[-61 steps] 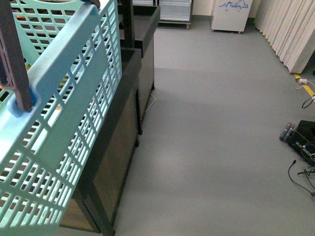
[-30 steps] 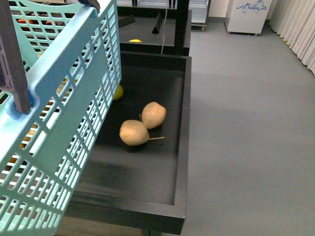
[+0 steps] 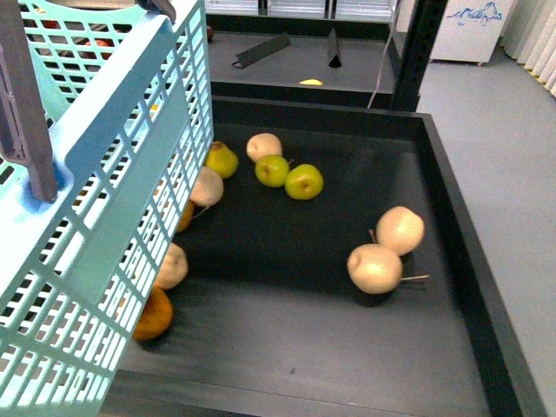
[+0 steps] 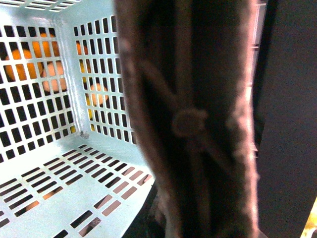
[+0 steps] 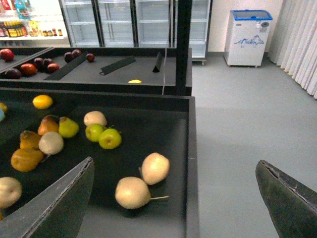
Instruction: Pick lemon and mango into basket
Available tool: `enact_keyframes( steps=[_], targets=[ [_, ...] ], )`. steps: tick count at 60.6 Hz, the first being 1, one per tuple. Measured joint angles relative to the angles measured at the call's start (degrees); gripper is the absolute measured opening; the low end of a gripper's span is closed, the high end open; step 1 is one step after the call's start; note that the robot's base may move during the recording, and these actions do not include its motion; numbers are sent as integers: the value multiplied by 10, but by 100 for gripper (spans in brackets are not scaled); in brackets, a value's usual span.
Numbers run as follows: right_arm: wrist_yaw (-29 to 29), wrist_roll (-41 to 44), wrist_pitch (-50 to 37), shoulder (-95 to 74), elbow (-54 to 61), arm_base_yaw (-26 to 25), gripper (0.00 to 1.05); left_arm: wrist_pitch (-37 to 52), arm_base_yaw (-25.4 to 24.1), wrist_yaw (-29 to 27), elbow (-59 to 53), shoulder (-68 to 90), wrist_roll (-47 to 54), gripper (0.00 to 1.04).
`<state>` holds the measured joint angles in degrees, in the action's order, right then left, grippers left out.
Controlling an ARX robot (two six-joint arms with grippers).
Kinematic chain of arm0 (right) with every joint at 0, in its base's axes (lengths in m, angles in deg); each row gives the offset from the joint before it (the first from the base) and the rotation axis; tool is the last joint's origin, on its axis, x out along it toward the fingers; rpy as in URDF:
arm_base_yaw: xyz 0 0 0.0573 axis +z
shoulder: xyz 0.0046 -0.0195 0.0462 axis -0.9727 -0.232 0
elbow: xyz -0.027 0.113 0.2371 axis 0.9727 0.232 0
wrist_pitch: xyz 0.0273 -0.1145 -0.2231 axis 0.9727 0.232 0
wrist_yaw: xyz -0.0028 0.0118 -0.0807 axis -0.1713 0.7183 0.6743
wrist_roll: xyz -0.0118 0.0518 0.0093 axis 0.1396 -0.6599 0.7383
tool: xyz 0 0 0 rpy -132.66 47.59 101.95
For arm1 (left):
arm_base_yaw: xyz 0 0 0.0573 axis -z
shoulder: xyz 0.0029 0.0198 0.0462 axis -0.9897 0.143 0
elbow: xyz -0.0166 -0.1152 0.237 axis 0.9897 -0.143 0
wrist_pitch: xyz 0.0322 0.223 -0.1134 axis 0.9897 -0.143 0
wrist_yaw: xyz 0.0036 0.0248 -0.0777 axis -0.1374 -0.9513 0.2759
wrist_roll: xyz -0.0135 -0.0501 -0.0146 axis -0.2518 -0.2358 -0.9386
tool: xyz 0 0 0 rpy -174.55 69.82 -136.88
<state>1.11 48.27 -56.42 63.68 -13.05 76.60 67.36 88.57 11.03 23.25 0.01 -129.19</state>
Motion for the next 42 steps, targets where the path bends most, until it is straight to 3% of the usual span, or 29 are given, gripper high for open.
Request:
enact_keyframes(
  steps=[42],
  targets=[
    [-1,0,0,0,0,0,96,0,0,1,0,0,0,5]
  ],
)
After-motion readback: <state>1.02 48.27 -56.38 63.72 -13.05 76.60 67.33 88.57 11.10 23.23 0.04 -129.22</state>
